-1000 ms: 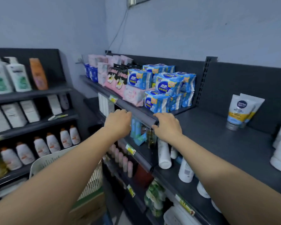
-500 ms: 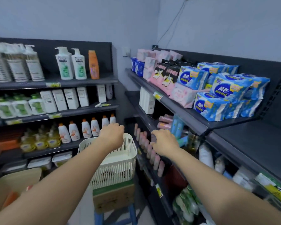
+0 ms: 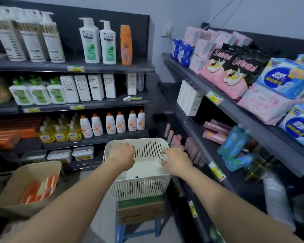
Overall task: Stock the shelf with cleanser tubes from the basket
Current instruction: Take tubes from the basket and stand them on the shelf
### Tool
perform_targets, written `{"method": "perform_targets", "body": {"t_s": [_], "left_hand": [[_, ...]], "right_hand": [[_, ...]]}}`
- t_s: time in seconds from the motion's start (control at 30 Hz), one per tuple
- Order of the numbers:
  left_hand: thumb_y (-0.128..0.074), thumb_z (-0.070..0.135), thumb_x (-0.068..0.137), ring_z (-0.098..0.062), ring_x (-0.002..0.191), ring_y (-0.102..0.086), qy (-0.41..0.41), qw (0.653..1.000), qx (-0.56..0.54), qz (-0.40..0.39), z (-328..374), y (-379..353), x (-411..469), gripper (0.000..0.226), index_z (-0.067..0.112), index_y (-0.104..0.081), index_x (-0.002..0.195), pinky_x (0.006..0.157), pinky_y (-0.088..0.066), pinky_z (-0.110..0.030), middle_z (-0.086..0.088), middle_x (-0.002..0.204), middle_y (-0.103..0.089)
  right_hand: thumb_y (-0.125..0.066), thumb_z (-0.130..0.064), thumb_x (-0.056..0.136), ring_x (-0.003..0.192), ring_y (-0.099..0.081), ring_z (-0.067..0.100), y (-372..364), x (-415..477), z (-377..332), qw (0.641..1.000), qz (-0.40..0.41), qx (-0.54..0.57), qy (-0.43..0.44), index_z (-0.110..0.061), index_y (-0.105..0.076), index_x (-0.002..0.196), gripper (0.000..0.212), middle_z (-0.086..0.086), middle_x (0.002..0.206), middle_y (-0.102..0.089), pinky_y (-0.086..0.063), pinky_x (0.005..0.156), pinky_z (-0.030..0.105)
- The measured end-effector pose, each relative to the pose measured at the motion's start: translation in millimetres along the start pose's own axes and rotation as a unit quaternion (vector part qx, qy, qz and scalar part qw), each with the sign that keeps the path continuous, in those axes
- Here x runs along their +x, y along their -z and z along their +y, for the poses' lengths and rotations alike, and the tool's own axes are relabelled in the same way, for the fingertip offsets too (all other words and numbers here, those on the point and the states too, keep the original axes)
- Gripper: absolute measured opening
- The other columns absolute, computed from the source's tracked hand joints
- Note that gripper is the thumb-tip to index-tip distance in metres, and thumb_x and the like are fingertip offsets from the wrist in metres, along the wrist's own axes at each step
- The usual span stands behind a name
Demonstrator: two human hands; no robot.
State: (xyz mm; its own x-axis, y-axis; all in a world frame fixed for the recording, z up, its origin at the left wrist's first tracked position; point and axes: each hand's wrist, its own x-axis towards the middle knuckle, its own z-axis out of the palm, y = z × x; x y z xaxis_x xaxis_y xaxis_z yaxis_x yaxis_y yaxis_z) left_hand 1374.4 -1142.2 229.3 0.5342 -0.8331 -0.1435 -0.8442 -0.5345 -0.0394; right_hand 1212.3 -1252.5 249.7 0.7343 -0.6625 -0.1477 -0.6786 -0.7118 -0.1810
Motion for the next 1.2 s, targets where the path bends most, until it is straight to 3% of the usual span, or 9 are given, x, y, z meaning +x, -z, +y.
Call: {"method": "perform_targets", "body": {"t_s": [0.17,0.6,0.97,1.2], "left_hand": [[-0.055,0.028,0.092,-0.028,0.111,-0.056,0.016,0.999,-0.015,-0.046,-27.6,-32.2,27.5,0.033,0.013,-0.052,0.121,0.082,-0.047,-0.038,-0.008,0.120,-0.056],[-0.055,0.027,0.091,-0.025,0.106,-0.059,0.049,0.984,-0.047,-0.165,-44.4,-109.5,114.5,0.032,0.013,-0.054,0.120,0.085,-0.051,-0.036,-0.007,0.117,-0.060],[-0.055,0.034,0.093,-0.025,0.113,-0.055,0.086,0.953,-0.058,-0.284,-31.9,-196.7,163.7,0.041,0.014,-0.051,0.128,0.091,-0.049,-0.038,-0.007,0.125,-0.056],[-0.056,0.036,0.090,-0.026,0.114,-0.056,0.094,0.924,-0.103,-0.356,-30.4,-259.1,184.2,0.040,0.015,-0.056,0.124,0.093,-0.049,-0.040,-0.007,0.123,-0.058]], "right_hand": [[-0.058,-0.037,0.090,0.124,-0.047,0.027,-27.1,45.8,-18.0,0.999,-0.036,0.021,0.005,-0.023,-0.055,0.131,0.043,0.004,0.132,-0.057,-0.041,0.101,0.038],[-0.057,-0.034,0.092,0.125,-0.046,0.026,-99.2,155.7,14.8,0.985,-0.171,0.026,0.015,-0.022,-0.055,0.132,0.042,0.004,0.134,-0.056,-0.040,0.104,0.036],[-0.057,-0.021,0.091,0.120,-0.050,0.027,-183.4,218.9,56.4,0.952,-0.303,0.021,0.030,-0.021,-0.057,0.127,0.036,0.006,0.130,-0.056,-0.045,0.098,0.034],[-0.065,-0.029,0.086,0.111,-0.056,0.027,-244.4,238.0,76.0,0.923,-0.384,0.002,0.017,-0.017,-0.060,0.120,0.036,0.009,0.120,-0.062,-0.047,0.085,0.031]]}}
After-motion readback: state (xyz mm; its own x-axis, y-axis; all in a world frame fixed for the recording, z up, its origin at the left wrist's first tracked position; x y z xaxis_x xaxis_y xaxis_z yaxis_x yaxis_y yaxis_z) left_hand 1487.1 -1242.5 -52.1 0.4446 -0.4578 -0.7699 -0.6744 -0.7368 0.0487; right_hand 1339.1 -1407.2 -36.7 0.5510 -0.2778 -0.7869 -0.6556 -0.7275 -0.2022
